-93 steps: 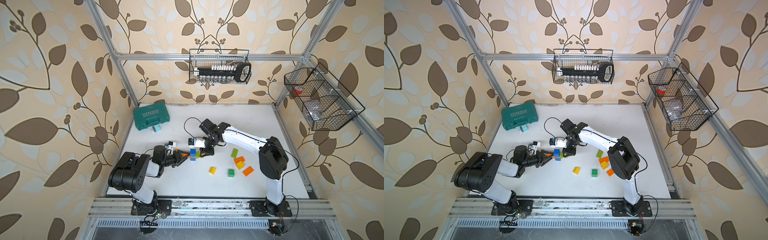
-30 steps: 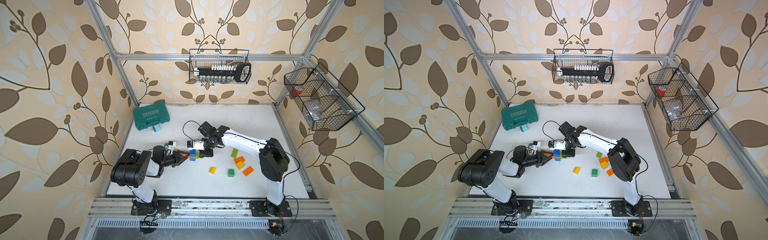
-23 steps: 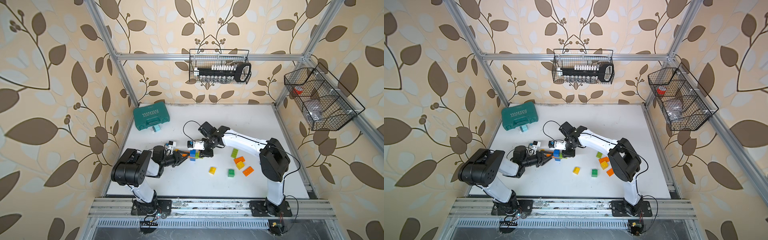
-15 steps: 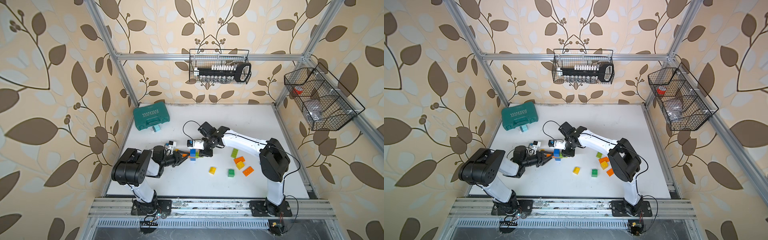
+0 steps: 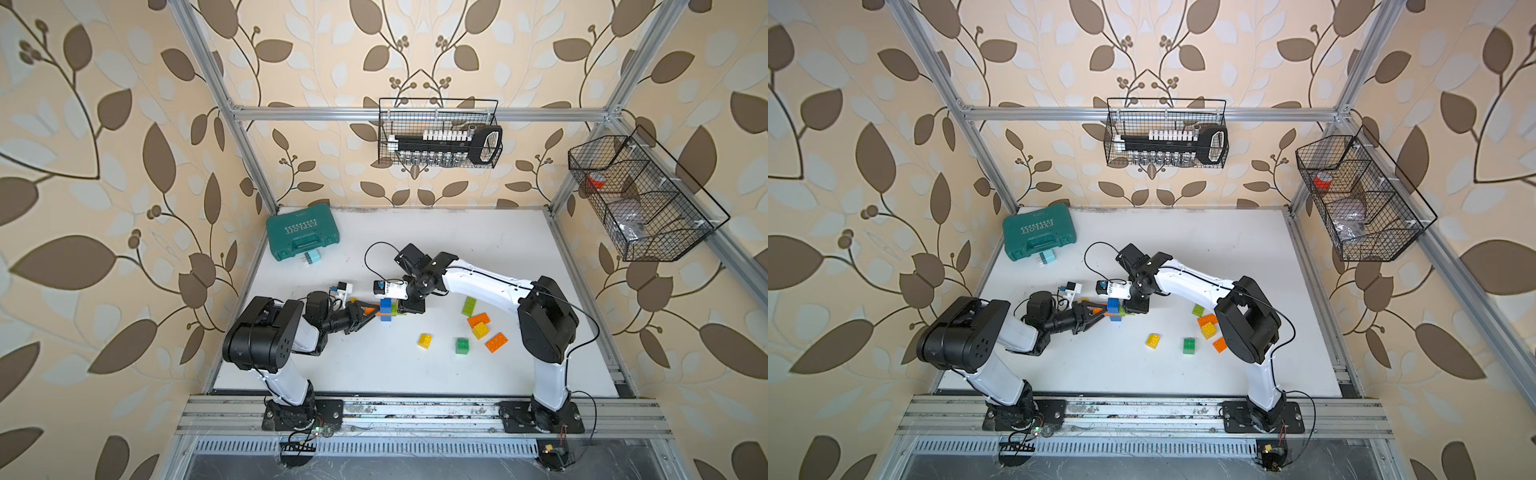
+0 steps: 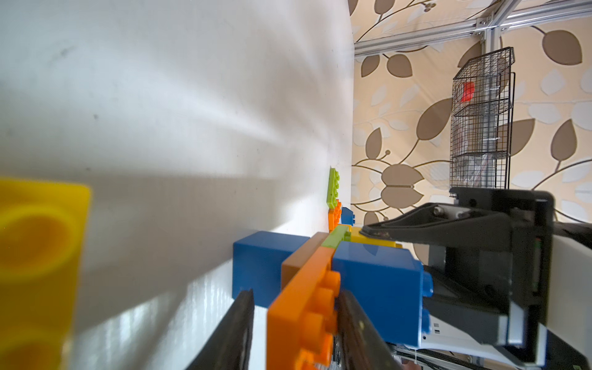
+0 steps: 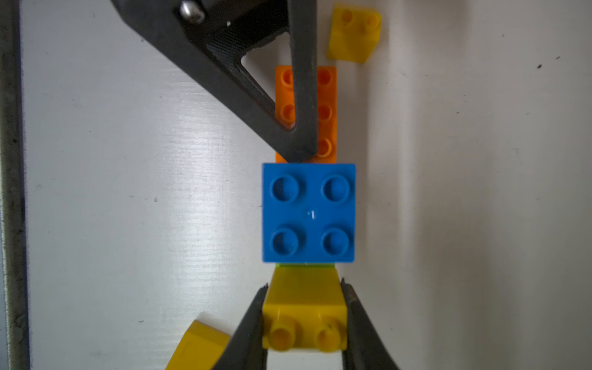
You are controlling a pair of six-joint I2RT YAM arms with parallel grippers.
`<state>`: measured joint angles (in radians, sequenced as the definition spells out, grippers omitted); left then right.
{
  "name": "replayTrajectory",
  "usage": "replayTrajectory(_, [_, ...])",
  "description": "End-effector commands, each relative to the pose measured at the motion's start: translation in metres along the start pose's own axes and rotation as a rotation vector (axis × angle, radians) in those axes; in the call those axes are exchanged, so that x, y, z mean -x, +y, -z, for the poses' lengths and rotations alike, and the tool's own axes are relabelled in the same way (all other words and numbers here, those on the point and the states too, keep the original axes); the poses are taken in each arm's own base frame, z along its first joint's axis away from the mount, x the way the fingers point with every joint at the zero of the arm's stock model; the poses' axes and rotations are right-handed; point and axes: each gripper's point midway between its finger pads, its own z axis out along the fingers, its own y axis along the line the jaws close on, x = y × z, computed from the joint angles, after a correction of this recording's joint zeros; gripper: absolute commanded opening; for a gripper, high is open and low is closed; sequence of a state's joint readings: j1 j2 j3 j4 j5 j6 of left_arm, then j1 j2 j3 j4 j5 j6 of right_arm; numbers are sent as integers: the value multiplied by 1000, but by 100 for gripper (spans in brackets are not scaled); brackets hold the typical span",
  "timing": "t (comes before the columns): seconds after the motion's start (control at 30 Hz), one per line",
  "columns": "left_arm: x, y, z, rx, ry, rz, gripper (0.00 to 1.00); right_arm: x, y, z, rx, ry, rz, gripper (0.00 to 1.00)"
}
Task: Assemble a fork with lego
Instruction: Assemble the lego brick with the lego brick.
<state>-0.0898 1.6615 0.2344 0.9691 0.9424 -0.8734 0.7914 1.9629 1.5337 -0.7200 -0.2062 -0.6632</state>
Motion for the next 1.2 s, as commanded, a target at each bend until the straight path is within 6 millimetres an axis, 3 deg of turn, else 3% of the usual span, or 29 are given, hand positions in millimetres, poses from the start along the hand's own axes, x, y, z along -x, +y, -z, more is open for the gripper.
replayTrajectory(0.0, [-17, 48, 5, 175, 0, 157, 43, -22, -3, -22, -25, 107, -2, 23])
replayTrajectory(0.77, [-18, 49, 5, 172, 3, 157, 43, -46, 7, -44, 17, 214, -21, 24])
replayTrajectory(1.17, [-16, 43, 5, 158, 4, 145, 46, -22, 2, -23, 6, 126, -23, 25])
